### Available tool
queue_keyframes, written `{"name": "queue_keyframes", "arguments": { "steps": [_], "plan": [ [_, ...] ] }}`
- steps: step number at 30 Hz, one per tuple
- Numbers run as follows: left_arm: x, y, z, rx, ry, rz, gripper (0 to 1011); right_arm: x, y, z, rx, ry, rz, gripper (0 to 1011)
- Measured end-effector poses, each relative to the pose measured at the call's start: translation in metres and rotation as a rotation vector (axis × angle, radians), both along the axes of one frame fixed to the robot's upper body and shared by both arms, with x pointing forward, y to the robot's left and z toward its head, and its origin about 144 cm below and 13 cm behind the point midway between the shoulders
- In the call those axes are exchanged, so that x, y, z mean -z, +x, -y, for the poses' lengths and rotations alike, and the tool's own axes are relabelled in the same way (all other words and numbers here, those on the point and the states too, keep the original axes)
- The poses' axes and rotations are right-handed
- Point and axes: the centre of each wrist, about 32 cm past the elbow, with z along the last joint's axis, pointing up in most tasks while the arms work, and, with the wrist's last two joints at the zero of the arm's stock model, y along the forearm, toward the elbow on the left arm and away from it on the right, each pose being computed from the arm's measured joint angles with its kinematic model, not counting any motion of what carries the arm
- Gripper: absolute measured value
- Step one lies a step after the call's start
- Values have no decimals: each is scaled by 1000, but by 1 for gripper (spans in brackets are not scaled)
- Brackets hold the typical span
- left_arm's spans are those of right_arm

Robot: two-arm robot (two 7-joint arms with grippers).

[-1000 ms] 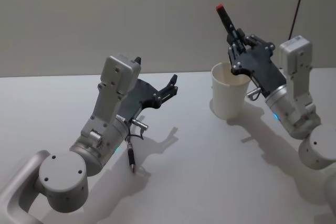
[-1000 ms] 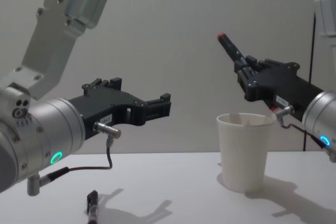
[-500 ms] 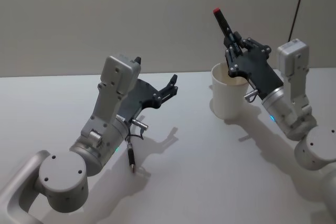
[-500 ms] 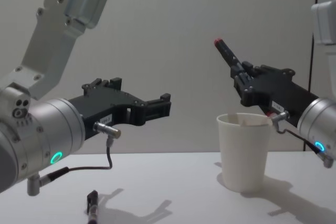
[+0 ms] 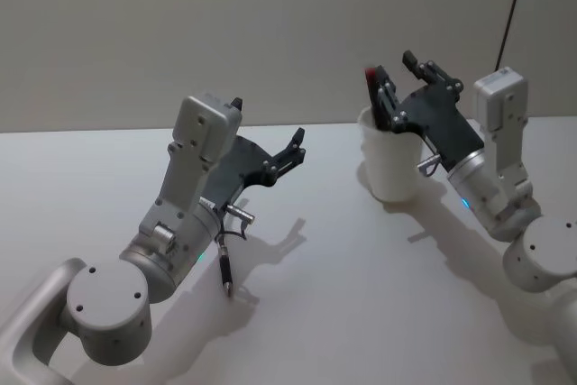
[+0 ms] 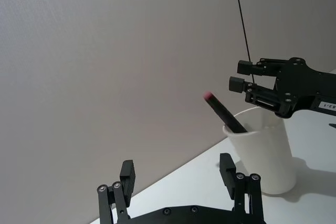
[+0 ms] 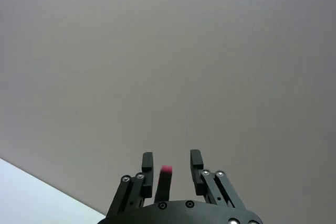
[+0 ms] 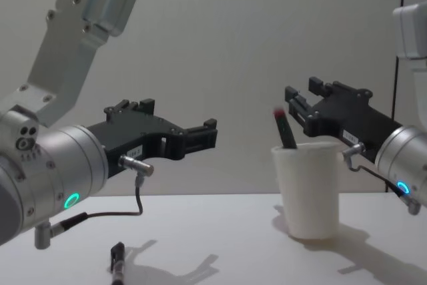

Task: Place the pen into the pen holder.

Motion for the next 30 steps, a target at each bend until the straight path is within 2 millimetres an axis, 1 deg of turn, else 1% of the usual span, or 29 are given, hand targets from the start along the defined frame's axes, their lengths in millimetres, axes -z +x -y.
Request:
{"name": "queue_keyframes", "arguments": {
  "steps": [1,4,6,10,16,17,19,22,30],
  "plan": [
    [0,0,0,0,0,0,1001,0,0,0,0,0,0,426],
    [0,0,0,0,0,0,1001,0,0,0,0,1,-1,524],
    [0,0,0,0,0,0,1001,1,0,0,0,1,-1,556],
    [0,0,0,0,0,0,1001,1,0,0,0,1,-1,727],
    [0,0,0,0,0,0,1001,1,0,-1,0,1,-1,875],
    [0,0,0,0,0,0,1001,1,0,-1,-1,1,-1,927],
    [0,0,0,0,0,0,1001,1,1,-1,-1,2,-1,972],
    [0,0,0,0,0,0,1001,1,1,-1,-1,2,-1,1001],
    [0,0,0,0,0,0,1001,-2,-3,1,-5,17,-11,1001]
  ]
}}
